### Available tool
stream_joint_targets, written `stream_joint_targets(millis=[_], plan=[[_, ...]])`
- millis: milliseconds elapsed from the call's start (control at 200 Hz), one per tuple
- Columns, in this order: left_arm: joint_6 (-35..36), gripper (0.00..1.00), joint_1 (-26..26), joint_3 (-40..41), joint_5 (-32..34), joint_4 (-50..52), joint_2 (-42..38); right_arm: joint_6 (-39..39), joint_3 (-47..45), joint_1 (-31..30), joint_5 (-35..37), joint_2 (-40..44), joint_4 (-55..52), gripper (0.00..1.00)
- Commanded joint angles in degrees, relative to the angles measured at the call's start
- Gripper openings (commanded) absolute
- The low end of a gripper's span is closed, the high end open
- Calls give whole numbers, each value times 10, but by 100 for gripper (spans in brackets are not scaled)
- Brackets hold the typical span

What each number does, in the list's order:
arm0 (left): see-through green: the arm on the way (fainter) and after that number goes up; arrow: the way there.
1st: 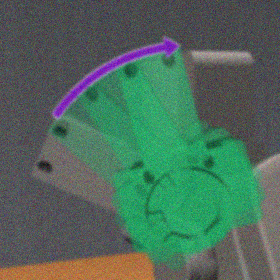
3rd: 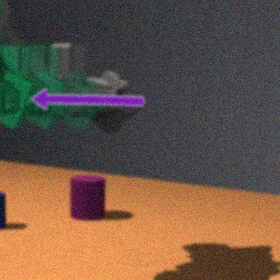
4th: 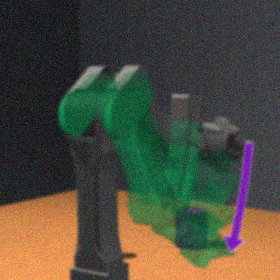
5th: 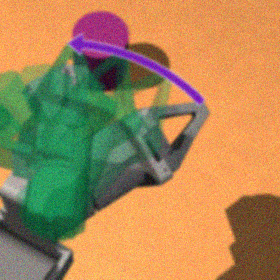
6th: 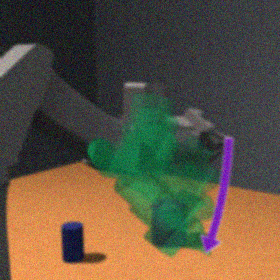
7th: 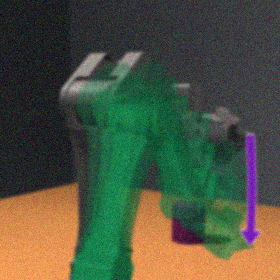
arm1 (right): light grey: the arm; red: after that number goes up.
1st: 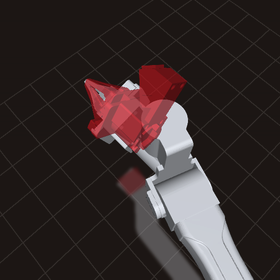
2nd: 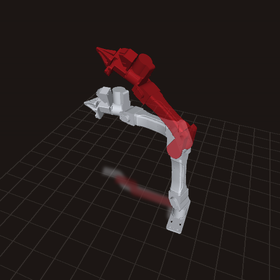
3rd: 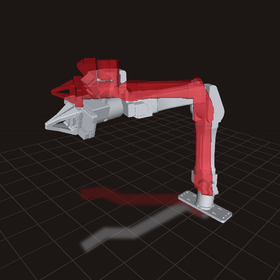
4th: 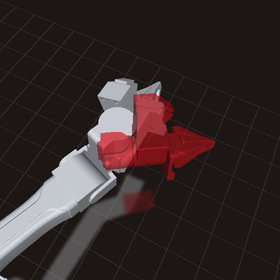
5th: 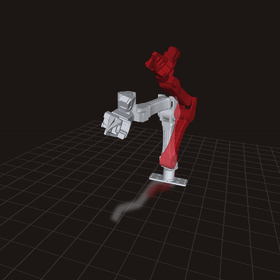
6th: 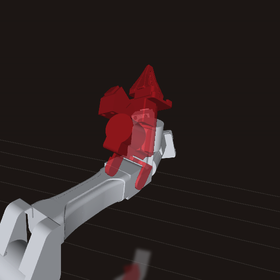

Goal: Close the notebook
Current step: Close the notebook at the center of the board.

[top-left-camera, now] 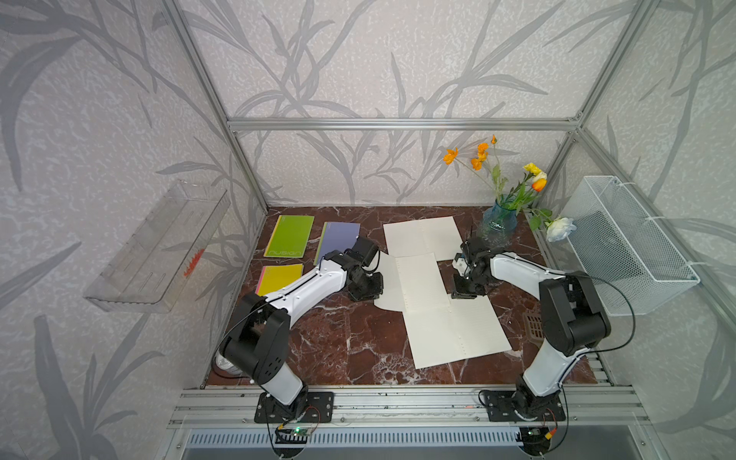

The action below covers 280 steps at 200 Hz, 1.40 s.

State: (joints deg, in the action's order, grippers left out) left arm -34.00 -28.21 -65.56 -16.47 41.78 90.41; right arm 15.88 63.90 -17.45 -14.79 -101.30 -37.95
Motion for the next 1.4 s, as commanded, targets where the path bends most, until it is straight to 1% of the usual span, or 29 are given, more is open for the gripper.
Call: stream_joint_targets(millis=[0, 135, 260, 360, 610, 805, 875, 1000, 1105, 1190, 1280, 1394], plan=[[20, 3, 22, 11, 44, 57, -36, 10, 25, -21, 10, -1, -13, 20], [32, 3, 42, 12, 68, 95, -65, 17, 45, -41, 11, -21, -15, 20], [41, 3, 45, 0, 101, 132, -80, 22, 57, -55, 9, -34, -12, 20], [49, 4, 46, -9, 104, 138, -82, 21, 65, -64, 8, -42, -12, 20], [57, 10, 46, -47, 41, 98, -44, 24, 79, -79, 4, -56, -12, 20], [56, 16, 45, -85, -40, 49, -7, 23, 90, -80, 0, -63, -12, 20], [53, 18, 44, -99, -58, 35, 11, 23, 93, -80, 0, -65, -12, 20], [49, 28, 41, -115, -90, 9, 38, 21, 103, -80, 2, -66, -16, 20], [44, 33, 40, -115, -124, -24, 50, 18, 112, -80, 4, -68, -22, 20], [37, 35, 40, -111, -153, -59, 52, 17, 118, -80, 5, -68, -25, 20], [32, 37, 40, -106, -162, -79, 49, 15, 122, -79, 6, -68, -26, 21], [32, 40, 40, -104, -152, -77, 46, 14, 130, -78, 6, -71, -30, 21]])
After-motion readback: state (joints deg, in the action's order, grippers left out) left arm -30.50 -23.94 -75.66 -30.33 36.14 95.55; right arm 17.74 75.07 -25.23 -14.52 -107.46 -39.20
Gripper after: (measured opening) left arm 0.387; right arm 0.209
